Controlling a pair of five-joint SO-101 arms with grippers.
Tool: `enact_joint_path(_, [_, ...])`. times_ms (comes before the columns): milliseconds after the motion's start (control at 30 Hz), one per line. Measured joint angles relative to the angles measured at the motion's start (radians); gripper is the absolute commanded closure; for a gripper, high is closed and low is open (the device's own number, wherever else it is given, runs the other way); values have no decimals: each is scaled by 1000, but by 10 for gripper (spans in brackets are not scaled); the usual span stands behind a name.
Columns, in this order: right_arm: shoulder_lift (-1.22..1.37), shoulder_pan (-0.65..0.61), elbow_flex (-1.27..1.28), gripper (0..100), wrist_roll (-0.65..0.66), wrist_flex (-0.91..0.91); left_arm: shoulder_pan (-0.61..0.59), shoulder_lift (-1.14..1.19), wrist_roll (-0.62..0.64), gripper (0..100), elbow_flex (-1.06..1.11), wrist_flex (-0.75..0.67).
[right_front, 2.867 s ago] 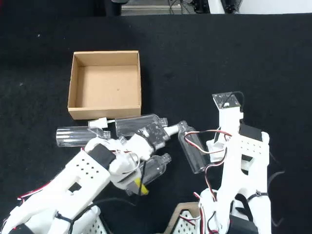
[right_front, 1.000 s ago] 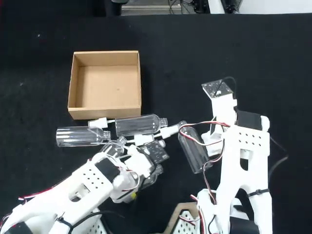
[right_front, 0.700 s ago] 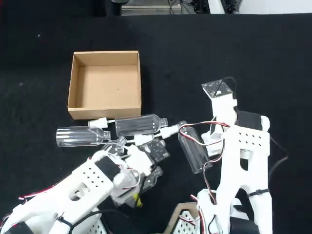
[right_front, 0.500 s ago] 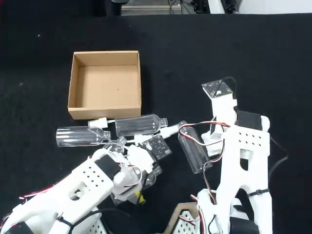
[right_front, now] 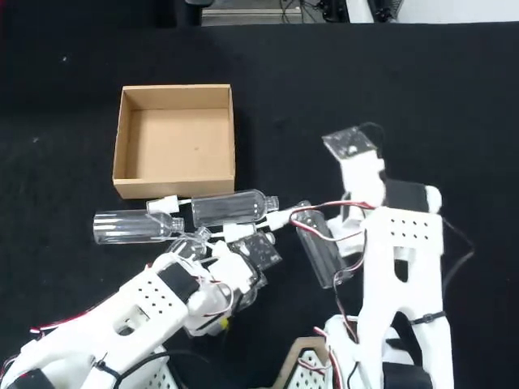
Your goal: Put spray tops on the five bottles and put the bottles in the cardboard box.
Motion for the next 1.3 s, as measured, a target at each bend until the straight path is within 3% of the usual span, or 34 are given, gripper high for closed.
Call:
enact_joint_path(133, [0, -46, -89, 842, 0, 18, -32, -40, 15, 970, -80, 107])
enact_joint_path(367, [0, -153, -126, 842, -17, 21, -153, -284, -38, 971, -388, 520])
enact_joint_path(600, [0, -408, -126, 843, -192, -32, -571, -407, -245, 969, -704, 687])
enact_joint_path(733, [0, -526, -117, 843, -282, -157, -865, -361, -259, 971, -733, 667])
enact_joint_path(933, [63, -609, -17, 843, -298, -304, -1208, -239, -259, 971, -621, 485])
enact_joint_path(1133, [216, -717, -6, 843, -242, -316, -1275, -199, -259, 971, -443, 252])
enact_joint_path(1300, [229, -743, 8, 839, -123, -305, -1275, -190, -262, 971, -411, 224])
